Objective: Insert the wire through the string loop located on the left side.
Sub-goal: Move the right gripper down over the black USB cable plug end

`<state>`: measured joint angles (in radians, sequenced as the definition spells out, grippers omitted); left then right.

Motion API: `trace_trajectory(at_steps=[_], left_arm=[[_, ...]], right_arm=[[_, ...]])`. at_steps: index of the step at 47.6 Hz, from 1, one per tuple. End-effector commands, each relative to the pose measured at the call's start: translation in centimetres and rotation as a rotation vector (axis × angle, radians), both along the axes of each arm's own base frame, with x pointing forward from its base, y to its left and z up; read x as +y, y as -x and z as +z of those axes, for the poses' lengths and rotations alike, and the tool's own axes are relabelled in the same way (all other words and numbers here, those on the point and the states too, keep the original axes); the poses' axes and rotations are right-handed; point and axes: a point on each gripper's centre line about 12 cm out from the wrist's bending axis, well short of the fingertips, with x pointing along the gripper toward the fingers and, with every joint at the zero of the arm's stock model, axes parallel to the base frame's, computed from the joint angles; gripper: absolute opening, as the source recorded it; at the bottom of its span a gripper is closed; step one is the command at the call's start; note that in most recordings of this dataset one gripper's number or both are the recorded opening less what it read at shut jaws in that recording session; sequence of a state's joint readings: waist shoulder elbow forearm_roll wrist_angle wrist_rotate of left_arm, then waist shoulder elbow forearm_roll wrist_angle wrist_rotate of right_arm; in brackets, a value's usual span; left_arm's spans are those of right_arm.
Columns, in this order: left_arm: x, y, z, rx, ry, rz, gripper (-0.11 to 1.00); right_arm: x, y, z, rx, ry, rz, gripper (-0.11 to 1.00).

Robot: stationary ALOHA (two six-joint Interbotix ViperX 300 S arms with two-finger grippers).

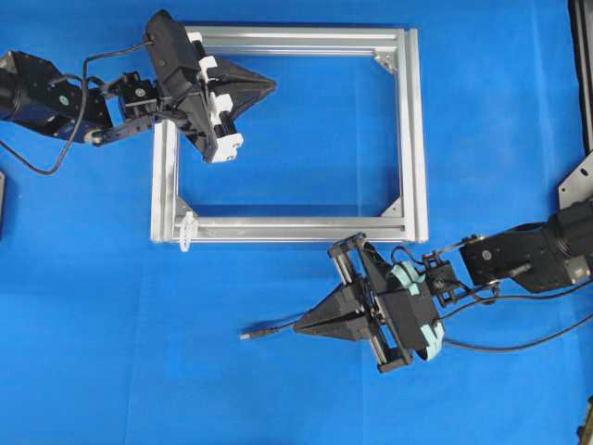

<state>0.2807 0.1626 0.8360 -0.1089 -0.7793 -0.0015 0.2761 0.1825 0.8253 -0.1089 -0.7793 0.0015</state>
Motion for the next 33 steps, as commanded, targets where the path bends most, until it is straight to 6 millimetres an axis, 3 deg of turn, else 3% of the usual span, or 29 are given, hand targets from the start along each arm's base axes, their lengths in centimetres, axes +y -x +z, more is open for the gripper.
trace_trajectory(at_steps=[1, 30, 33], left_arm=[[-0.03, -0.17, 1.52, -0.025, -0.012, -0.011, 0.00], [0.24, 0.04, 1.50, -0.018, -0.012, -0.006, 0.00], [0.24, 0.04, 1.50, -0.018, -0.012, -0.006, 0.00]], right_arm=[[0.31, -0.04, 2.50, -0.065, -0.028, 0.005, 0.01], [0.25, -0.06, 1.98, 0.003, -0.034, -0.006, -0.02], [0.25, -0.06, 1.92, 0.006, -0.038, -0.008, 0.03]])
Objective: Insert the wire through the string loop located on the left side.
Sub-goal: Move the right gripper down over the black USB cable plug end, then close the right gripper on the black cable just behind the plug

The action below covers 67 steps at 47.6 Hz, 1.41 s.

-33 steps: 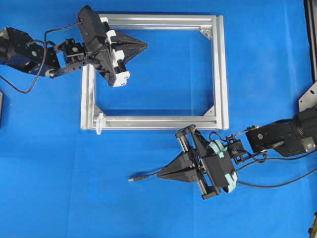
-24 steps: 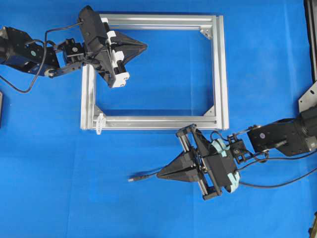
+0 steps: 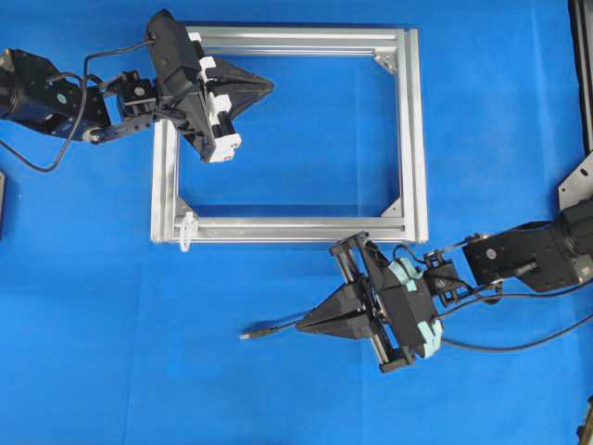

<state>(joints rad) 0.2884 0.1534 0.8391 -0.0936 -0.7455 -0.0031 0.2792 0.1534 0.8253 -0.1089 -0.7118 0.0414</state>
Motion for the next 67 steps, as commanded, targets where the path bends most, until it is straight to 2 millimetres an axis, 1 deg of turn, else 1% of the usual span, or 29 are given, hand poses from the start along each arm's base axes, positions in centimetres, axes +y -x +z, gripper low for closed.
trace_trajectory(at_steps=[1, 3, 6, 11, 14, 17, 21, 26, 31, 35, 47, 53, 57, 67], left_arm=[[0.2, -0.2, 1.6, -0.045, -0.016, 0.001, 0.00], [0.2, -0.2, 1.6, -0.045, -0.016, 0.001, 0.00], [0.3, -0.1, 1.6, -0.045, -0.016, 0.004, 0.00], [0.4, 0.0, 1.6, -0.043, -0.015, 0.007, 0.00], [0.4, 0.0, 1.6, -0.045, -0.014, 0.009, 0.00], [0.4, 0.0, 1.6, -0.045, -0.014, 0.009, 0.00], [0.4, 0.0, 1.6, -0.044, -0.014, 0.009, 0.00], [0.4, 0.0, 1.5, -0.044, -0.011, 0.009, 0.00], [0.4, 0.1, 1.5, -0.043, -0.007, 0.010, 0.00], [0.4, 0.1, 1.4, -0.042, -0.007, 0.010, 0.00], [0.4, 0.5, 1.3, -0.034, -0.005, 0.013, 0.00], [0.4, 0.6, 1.2, -0.031, -0.004, 0.015, 0.00], [0.4, 0.7, 1.1, -0.028, -0.003, 0.016, 0.00], [0.5, 0.8, 1.1, -0.029, -0.002, 0.018, 0.00]], right_arm=[[0.3, -0.4, 1.7, -0.046, -0.021, 0.002, 0.06], [0.3, -0.4, 1.7, -0.042, -0.027, 0.000, 0.14], [0.3, -0.4, 1.6, -0.035, -0.037, -0.003, 0.29], [0.3, -0.4, 1.6, -0.027, -0.043, -0.009, 0.63], [0.1, -0.5, 1.7, -0.026, -0.053, -0.024, 0.81], [0.0, -0.5, 1.7, -0.025, -0.057, -0.030, 0.92], [0.0, -0.6, 1.7, -0.024, -0.060, -0.034, 0.91], [0.0, -0.7, 1.5, -0.018, -0.063, -0.041, 0.94], [0.0, -1.0, 0.9, -0.002, -0.065, -0.050, 0.94], [-0.1, -1.3, 0.0, 0.020, -0.069, -0.064, 0.94], [0.4, -2.6, -3.9, 0.114, -0.100, -0.096, 0.94], [0.5, -2.9, -5.0, 0.135, -0.105, -0.102, 0.94], [0.5, -3.0, -5.3, 0.139, -0.104, -0.104, 0.94], [0.5, -3.0, -5.3, 0.139, -0.104, -0.104, 0.93]])
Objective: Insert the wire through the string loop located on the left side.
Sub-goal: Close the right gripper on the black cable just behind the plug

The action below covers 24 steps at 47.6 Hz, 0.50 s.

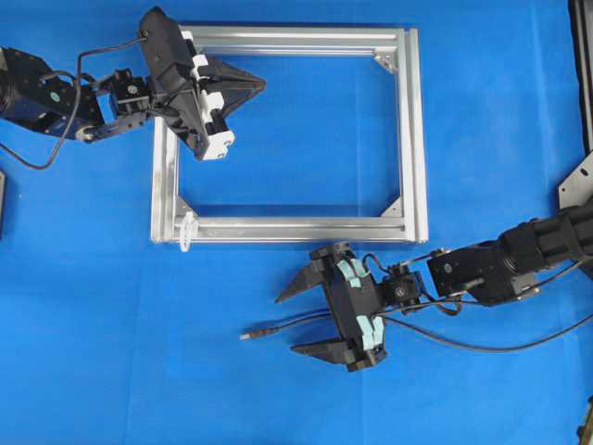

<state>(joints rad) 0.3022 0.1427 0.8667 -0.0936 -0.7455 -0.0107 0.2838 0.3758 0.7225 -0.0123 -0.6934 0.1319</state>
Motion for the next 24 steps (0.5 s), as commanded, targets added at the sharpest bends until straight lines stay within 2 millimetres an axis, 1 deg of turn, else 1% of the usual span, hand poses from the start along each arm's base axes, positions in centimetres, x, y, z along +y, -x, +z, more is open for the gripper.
trace_trajectory(at_steps=[1, 12, 16, 20, 24], left_arm=[[0.19, -0.10, 1.44, -0.041, -0.013, 0.003, 0.00], [0.20, -0.14, 1.48, -0.042, -0.014, 0.003, 0.00], [0.19, -0.10, 1.44, -0.041, -0.013, 0.003, 0.00], [0.20, -0.14, 1.48, -0.042, -0.014, 0.003, 0.00], [0.19, -0.10, 1.44, -0.041, -0.013, 0.003, 0.00]], right_arm=[[0.36, -0.41, 1.07, -0.033, -0.013, 0.003, 0.93], [0.38, -0.46, 1.13, -0.036, -0.014, 0.003, 0.93], [0.38, -0.46, 1.13, -0.036, -0.012, 0.003, 0.90], [0.41, -0.52, 1.09, -0.034, -0.009, 0.005, 0.82], [0.43, -0.60, 1.14, -0.036, -0.004, 0.008, 0.61]])
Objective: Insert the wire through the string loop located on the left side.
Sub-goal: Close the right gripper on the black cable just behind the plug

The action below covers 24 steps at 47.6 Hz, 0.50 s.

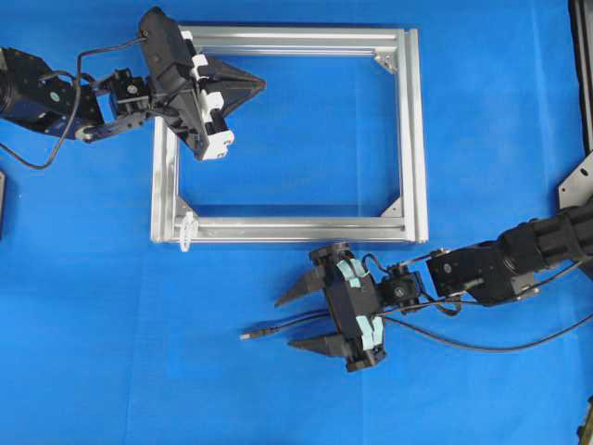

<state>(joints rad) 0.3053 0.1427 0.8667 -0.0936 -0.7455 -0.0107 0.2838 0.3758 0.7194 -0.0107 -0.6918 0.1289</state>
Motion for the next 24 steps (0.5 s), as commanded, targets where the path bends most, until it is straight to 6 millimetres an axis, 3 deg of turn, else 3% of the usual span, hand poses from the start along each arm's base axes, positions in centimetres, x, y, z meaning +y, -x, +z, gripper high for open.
trace_trajectory(at_steps=[1, 6, 11, 24], left_arm=[[0.09, -0.17, 1.48, -0.042, -0.014, 0.000, 0.00], [0.09, -0.17, 1.48, -0.042, -0.014, 0.000, 0.00], [0.08, -0.13, 1.44, -0.041, -0.013, 0.000, 0.00], [0.09, -0.17, 1.54, -0.044, -0.014, 0.000, 0.00]], right_arm=[[0.41, -0.50, 1.01, -0.032, -0.005, 0.008, 0.53], [0.24, -0.55, 1.01, -0.033, -0.003, 0.005, 0.22], [0.19, -0.53, 1.04, -0.034, 0.000, 0.007, 0.02], [0.17, -0.48, 1.15, -0.023, 0.002, 0.006, 0.00]])
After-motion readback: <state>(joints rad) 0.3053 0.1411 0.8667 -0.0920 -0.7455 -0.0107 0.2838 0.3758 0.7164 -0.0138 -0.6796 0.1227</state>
